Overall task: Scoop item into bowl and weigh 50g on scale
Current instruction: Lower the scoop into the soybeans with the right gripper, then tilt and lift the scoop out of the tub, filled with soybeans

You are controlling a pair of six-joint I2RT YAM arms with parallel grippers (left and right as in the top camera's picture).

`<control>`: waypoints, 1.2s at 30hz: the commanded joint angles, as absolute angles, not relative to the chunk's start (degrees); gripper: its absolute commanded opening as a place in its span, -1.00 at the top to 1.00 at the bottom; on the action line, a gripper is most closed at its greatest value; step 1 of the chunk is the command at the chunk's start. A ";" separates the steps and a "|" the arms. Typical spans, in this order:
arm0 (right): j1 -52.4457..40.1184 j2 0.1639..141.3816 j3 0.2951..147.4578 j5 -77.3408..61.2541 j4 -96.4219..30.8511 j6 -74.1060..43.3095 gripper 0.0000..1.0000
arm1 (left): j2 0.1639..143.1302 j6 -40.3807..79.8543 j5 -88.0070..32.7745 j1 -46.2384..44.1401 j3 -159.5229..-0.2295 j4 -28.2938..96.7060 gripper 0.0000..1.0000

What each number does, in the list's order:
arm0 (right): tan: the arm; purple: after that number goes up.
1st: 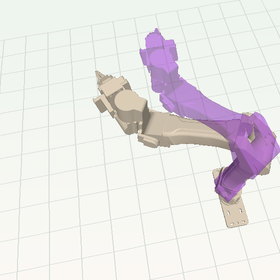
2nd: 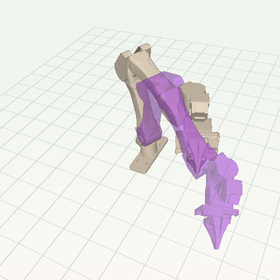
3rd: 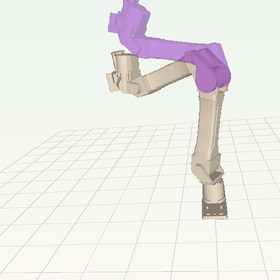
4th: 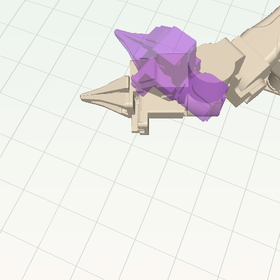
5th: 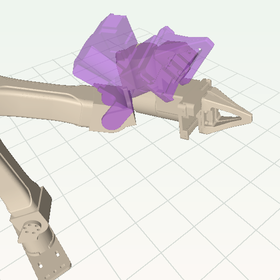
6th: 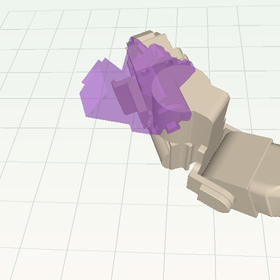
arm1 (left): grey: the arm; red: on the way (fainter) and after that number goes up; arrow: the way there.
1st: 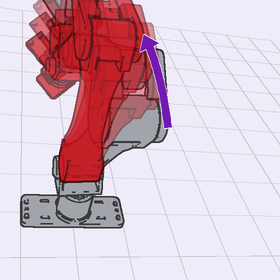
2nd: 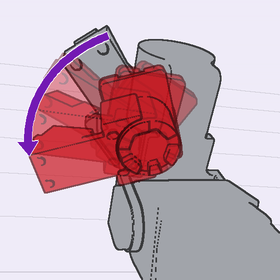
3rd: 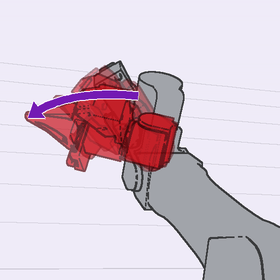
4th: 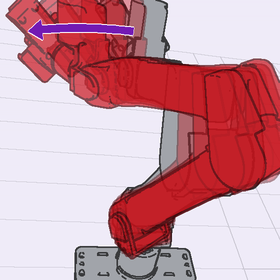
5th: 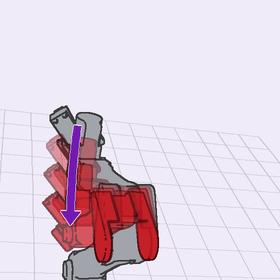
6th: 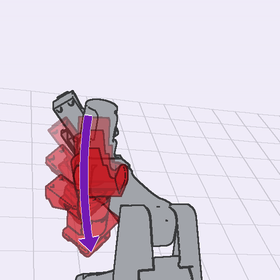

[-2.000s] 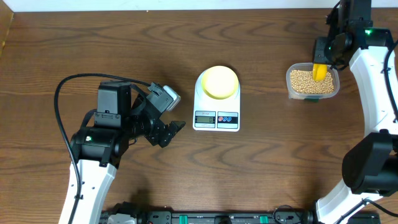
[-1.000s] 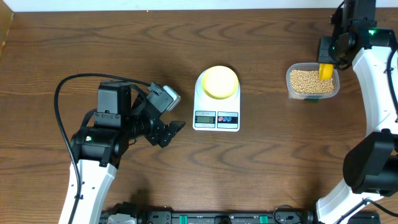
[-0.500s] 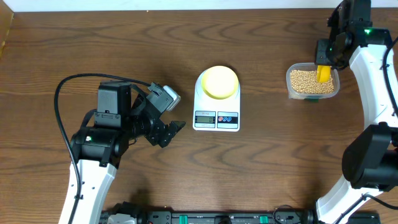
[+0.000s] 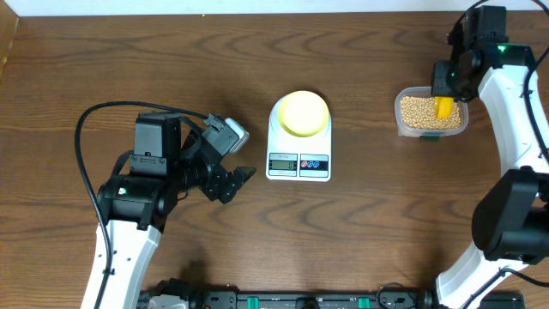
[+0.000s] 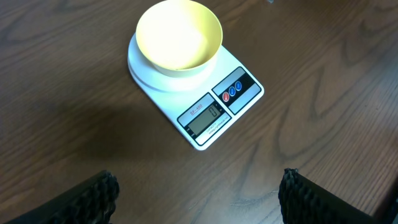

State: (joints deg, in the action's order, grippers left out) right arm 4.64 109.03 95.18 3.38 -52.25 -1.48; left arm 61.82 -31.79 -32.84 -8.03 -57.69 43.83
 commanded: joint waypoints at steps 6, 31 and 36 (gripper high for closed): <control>4.95 109.12 93.06 -6.07 -52.45 3.29 0.97 | 61.84 -32.56 -32.73 -7.79 -57.47 43.90 -0.69; 8.99 109.12 92.99 -23.16 -53.17 5.89 0.98 | 61.84 -32.56 -32.73 -7.79 -57.47 43.90 -0.69; 11.53 109.12 92.97 -27.09 -53.60 5.89 0.97 | 61.84 -32.56 -32.73 -7.79 -57.47 43.90 -0.69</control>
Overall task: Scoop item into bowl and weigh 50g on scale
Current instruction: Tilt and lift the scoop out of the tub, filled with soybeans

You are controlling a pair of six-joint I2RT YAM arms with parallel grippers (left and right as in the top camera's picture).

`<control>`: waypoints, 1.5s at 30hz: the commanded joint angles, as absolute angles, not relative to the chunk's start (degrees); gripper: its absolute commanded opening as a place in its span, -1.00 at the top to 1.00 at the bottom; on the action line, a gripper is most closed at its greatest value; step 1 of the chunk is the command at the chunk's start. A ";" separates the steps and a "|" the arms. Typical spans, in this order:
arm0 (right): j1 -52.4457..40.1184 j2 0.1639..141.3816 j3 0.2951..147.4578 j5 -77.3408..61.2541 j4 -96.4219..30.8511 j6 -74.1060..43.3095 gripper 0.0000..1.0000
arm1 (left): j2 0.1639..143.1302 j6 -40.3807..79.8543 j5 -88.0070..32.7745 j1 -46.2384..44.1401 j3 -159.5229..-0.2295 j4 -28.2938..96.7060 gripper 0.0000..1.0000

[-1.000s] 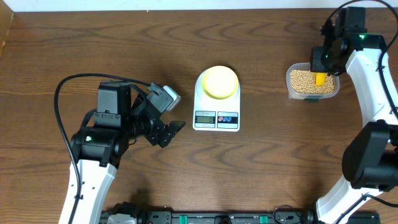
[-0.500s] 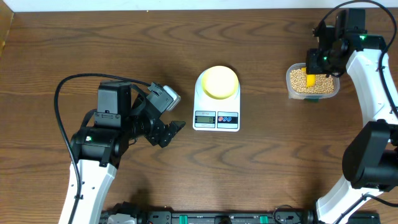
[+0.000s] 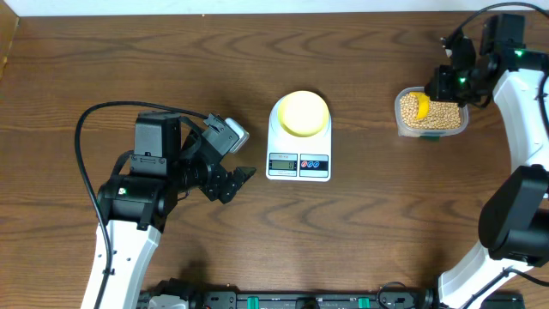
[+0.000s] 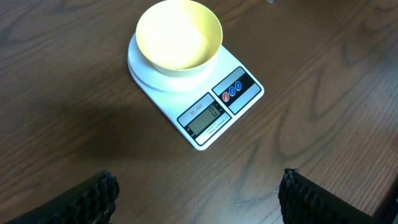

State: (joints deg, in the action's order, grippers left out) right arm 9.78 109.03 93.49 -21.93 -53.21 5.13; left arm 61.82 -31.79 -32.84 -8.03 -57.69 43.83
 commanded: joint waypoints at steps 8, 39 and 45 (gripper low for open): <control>15.46 109.12 92.97 -34.76 -54.41 5.91 0.97 | 61.84 -32.56 -32.73 -7.79 -57.47 43.90 -0.69; 24.01 109.12 92.97 -43.90 -55.55 7.40 0.97 | 61.84 -32.56 -32.73 -7.79 -57.47 43.90 -0.69; 25.76 109.12 92.97 -48.25 -55.68 7.42 0.97 | 61.84 -32.56 -32.73 -7.79 -57.47 43.90 -0.69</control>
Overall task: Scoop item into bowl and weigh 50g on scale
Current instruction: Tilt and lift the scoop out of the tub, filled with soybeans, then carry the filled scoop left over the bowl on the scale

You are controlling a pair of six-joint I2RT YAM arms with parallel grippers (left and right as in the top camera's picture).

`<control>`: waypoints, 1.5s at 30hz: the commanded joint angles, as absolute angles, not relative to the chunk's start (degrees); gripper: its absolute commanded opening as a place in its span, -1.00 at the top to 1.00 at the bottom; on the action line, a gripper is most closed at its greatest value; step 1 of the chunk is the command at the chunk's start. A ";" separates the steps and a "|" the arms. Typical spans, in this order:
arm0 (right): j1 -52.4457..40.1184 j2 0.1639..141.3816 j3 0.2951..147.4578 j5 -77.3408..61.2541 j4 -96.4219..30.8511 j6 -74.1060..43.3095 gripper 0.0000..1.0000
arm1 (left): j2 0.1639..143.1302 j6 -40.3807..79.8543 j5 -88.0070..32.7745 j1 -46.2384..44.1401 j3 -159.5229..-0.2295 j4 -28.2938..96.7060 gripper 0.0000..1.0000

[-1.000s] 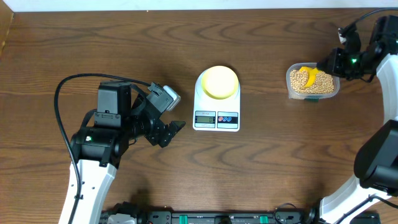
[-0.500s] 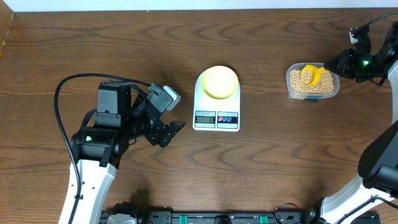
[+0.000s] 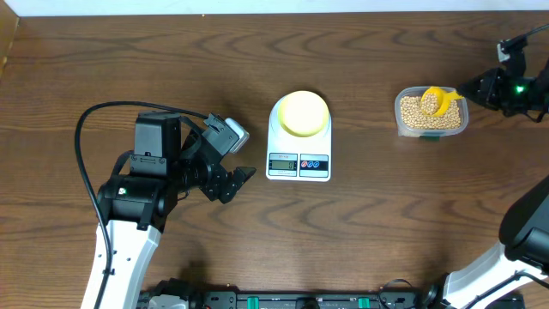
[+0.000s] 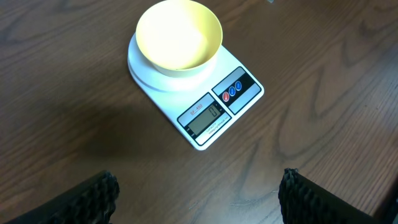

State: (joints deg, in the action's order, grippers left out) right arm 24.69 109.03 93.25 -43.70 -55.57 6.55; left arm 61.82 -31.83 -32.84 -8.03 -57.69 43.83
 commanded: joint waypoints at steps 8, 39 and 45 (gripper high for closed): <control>27.83 109.12 92.97 -56.45 -55.48 8.73 0.97 | 61.84 -32.56 -32.73 -7.79 -57.47 43.90 -0.69; 9.30 109.12 92.97 -61.43 -28.42 -17.34 0.97 | 61.84 -32.56 -32.73 -7.79 -57.47 43.90 -0.69; 3.53 109.12 92.97 -60.42 -27.40 -17.74 0.97 | 61.84 -32.56 -32.73 -7.79 -57.47 43.90 -0.69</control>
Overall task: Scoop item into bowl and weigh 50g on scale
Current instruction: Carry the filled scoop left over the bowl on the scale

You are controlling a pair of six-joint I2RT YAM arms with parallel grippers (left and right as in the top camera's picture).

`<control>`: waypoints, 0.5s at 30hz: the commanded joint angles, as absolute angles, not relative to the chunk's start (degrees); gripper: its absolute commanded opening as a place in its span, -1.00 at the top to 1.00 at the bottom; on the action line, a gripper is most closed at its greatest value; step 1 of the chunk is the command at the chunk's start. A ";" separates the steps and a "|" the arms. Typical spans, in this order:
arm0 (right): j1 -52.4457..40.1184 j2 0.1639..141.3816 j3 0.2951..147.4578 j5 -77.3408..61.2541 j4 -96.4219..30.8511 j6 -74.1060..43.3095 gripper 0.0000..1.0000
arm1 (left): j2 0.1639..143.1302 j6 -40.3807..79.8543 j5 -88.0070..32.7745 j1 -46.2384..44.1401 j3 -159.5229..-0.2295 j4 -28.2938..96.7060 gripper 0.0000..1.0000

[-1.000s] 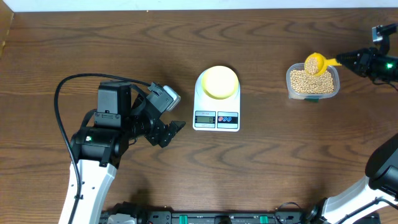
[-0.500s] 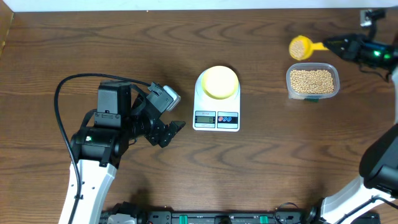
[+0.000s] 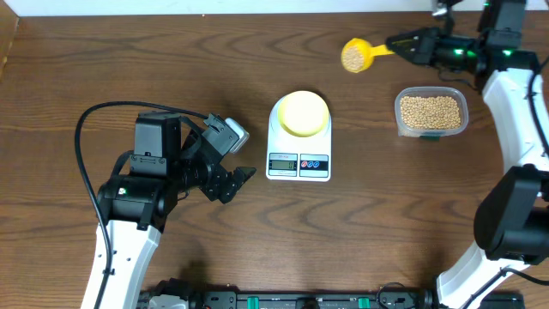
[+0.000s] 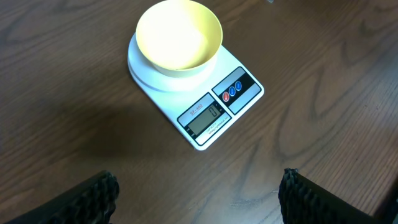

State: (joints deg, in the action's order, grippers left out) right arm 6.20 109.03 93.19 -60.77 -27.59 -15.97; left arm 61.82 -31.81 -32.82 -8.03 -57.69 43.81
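Note:
A pale yellow bowl (image 3: 300, 112) (image 4: 179, 34), empty, sits on the white scale (image 3: 298, 161) (image 4: 211, 109) at the table's middle. A clear tub of tan beans (image 3: 431, 113) stands at the right. My right gripper (image 3: 400, 45) is shut on the handle of a yellow scoop (image 3: 355, 55) filled with beans; the scoop hangs up and to the right of the bowl, left of the tub. My left gripper (image 3: 233, 183) (image 4: 198, 198) stands open over bare wood left of the scale, holding nothing.
The scale's display (image 4: 205, 114) and its red and blue buttons (image 4: 234, 89) face the left wrist camera. A black cable (image 3: 94, 116) loops behind the left arm. The table's far edge (image 3: 257, 12) runs close behind the scoop.
My right gripper has carried the filled scoop from inside the bean tub to a spot left of the tub, above and right of the bowl. My left arm has not moved.
The right gripper first held the scoop down in the beans at the tub's right side. Then the scoop was at the tub's left part, then level and full of beans in the tub. Now it hangs outside the tub nearer the bowl. The left gripper stayed open throughout.

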 commanded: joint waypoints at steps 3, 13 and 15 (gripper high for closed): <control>1.41 109.12 92.97 -57.41 -27.44 -17.45 0.97 | 61.84 -32.56 -32.73 -7.79 -57.47 43.90 -0.69; -4.21 109.12 92.97 -55.33 -27.53 -11.51 0.97 | 61.84 -32.56 -32.73 -7.79 -57.47 43.90 -0.69; -4.97 109.12 92.97 -54.33 -27.66 -10.11 0.97 | 61.84 -32.56 -32.73 -7.79 -57.47 43.90 -0.69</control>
State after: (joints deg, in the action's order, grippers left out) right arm -3.66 109.03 93.19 -55.40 -27.59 -13.93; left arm 61.82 -31.81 -32.84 -8.03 -57.69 43.83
